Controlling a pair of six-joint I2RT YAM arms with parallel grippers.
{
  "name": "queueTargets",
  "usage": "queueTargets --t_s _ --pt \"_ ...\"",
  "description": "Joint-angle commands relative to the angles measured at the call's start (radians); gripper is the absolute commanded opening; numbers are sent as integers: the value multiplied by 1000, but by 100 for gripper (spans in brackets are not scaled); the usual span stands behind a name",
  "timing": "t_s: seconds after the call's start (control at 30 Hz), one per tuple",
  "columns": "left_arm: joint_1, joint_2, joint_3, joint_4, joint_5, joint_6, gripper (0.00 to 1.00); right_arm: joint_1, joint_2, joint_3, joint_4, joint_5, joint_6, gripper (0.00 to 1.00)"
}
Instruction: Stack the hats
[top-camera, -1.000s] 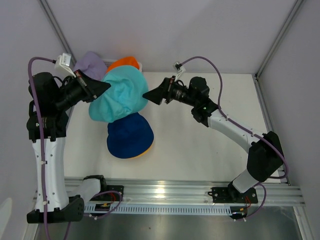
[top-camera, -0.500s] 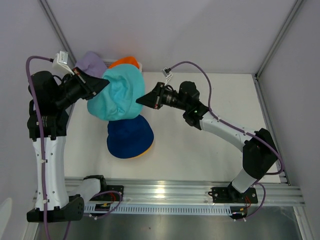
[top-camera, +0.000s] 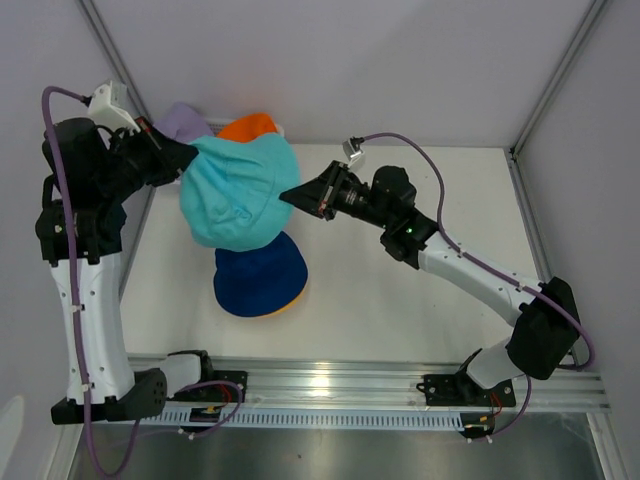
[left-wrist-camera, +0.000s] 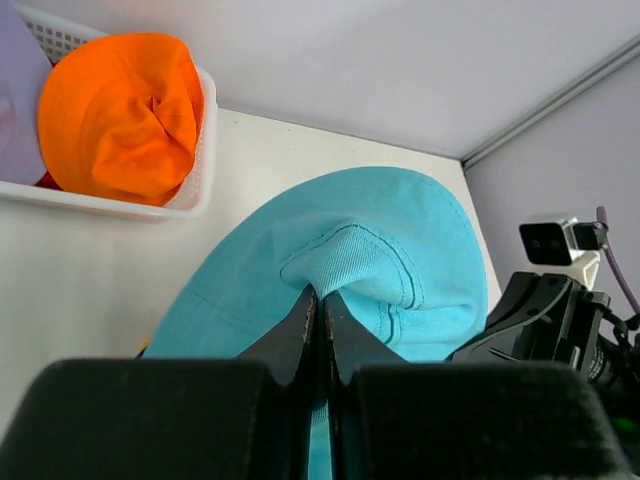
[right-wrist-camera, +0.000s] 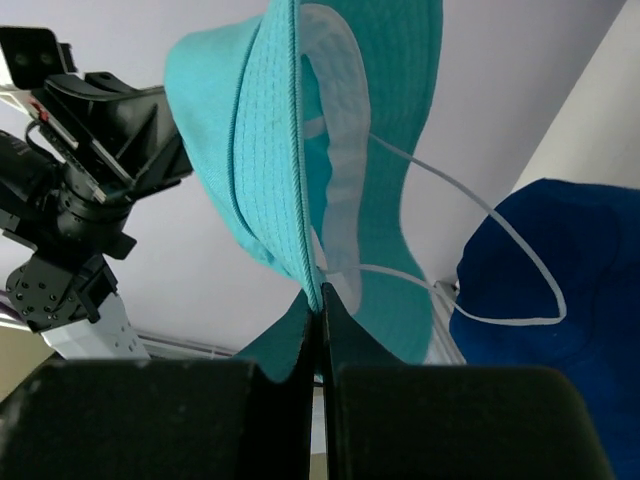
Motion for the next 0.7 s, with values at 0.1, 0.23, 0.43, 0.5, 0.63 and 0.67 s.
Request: queueTargets --t_s 0.1,0.23,0.43,0.5,0.63,0.67 --pt "-2 71 166 -124 -43 119 5 43 -37 -7 -29 46 103 0" --pt "-2 32 62 -108 -80 137 5 60 -67 -33 -75 75 61 0" --pt "-3 -76 -167 -20 -91 137 4 71 -84 -84 -179 139 -98 0" --pt "-2 -97 -239 -12 -91 141 4 65 -69 -88 -224 154 -126 0" --pt "-5 -137 -322 14 -60 133 5 65 -31 -93 -241 138 -160 0" --pt "-5 -146 -343 17 -65 133 5 66 -25 -99 -245 138 -166 0"
